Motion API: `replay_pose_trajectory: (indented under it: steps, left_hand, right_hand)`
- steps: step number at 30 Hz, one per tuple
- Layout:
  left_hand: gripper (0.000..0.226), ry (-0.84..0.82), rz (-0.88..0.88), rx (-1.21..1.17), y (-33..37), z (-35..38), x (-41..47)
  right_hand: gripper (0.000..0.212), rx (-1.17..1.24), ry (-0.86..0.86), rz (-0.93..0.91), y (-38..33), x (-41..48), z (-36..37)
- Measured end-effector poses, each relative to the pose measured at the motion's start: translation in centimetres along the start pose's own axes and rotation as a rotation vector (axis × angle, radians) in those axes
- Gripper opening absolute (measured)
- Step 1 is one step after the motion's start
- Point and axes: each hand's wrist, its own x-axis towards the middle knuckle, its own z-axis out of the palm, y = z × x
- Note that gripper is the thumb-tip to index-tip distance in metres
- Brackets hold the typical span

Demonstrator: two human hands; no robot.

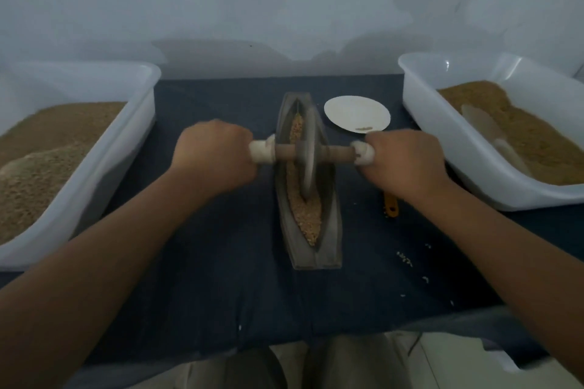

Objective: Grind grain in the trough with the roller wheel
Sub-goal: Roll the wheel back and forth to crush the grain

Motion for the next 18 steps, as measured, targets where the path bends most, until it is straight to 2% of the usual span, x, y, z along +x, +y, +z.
replay_pose_trajectory:
  steps: [4, 9, 13, 15, 18]
  left_hand:
    - [0.034, -0.036, -0.094, -0.02, 0.7, -0.8, 4.8]
    - [0.024, -0.099, -0.078, -0.079, 0.4, -1.0, 1.2]
    - [0.032, 0.044, 0.026, -0.094, -0.2, -0.4, -4.4]
    - [0.032, 0.042, 0.048, -0.056, -0.4, -0.3, -3.5]
    - [0.028, -0.052, -0.008, 0.007, 0.2, -0.6, 1.5]
  right_hand:
    - [0.036, -0.039, -0.036, 0.119, -0.2, 5.5, 1.6]
    - [0.032, -0.084, -0.102, 0.011, 0.2, 3.9, 0.0]
    - [0.026, 0.001, 0.082, -0.156, 0.4, -1.5, -1.3]
    - [0.029, 0.022, 0.076, -0.106, 0.5, -1.3, -0.6]
    - [0.039, -0.035, -0.071, 0.062, 0.2, 2.0, 0.8]
